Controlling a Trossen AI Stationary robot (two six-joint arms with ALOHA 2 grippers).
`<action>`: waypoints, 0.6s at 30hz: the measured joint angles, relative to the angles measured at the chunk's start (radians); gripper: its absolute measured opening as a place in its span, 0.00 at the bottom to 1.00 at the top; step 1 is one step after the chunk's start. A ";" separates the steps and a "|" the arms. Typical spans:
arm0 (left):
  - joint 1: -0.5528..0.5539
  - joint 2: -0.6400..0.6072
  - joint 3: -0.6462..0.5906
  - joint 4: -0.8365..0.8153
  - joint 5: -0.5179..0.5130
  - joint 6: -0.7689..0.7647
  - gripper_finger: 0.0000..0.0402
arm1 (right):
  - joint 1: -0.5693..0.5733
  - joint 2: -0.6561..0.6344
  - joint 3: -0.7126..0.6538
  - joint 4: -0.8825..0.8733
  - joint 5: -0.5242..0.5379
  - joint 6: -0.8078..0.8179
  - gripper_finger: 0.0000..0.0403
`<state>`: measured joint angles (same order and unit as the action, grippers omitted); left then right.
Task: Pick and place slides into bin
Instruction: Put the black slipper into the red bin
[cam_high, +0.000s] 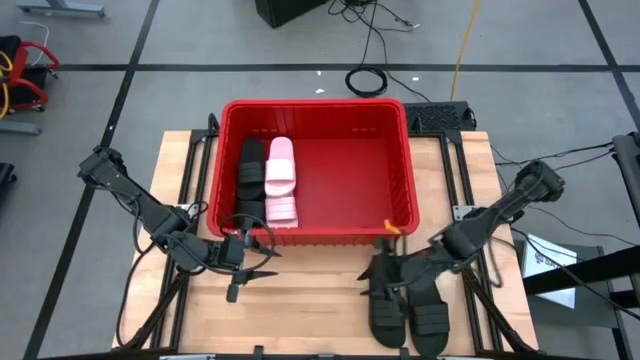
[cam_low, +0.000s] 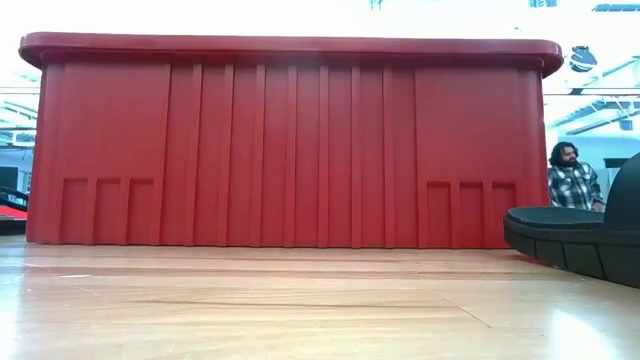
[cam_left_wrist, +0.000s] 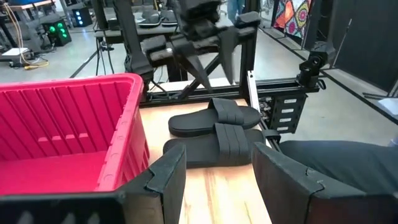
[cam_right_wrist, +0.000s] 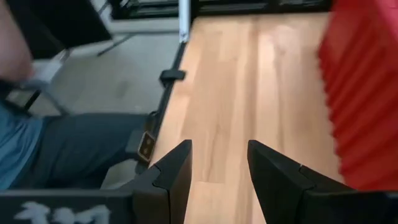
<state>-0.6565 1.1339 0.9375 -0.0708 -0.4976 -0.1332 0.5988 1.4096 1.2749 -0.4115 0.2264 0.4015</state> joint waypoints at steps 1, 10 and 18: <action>0.000 0.000 0.000 -0.003 0.000 0.000 0.45 | 0.010 -0.026 -0.027 -0.002 0.028 0.021 0.36; 0.001 0.000 0.000 -0.009 0.001 -0.001 0.45 | 0.058 -0.170 -0.299 0.121 0.058 0.240 0.36; 0.001 0.000 0.000 -0.008 0.001 -0.002 0.45 | 0.081 -0.185 -0.472 0.297 -0.021 0.375 0.36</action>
<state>-0.6559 1.1339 0.9375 -0.0792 -0.4969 -0.1352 0.6803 1.2243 0.8027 -0.1143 0.2059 0.7763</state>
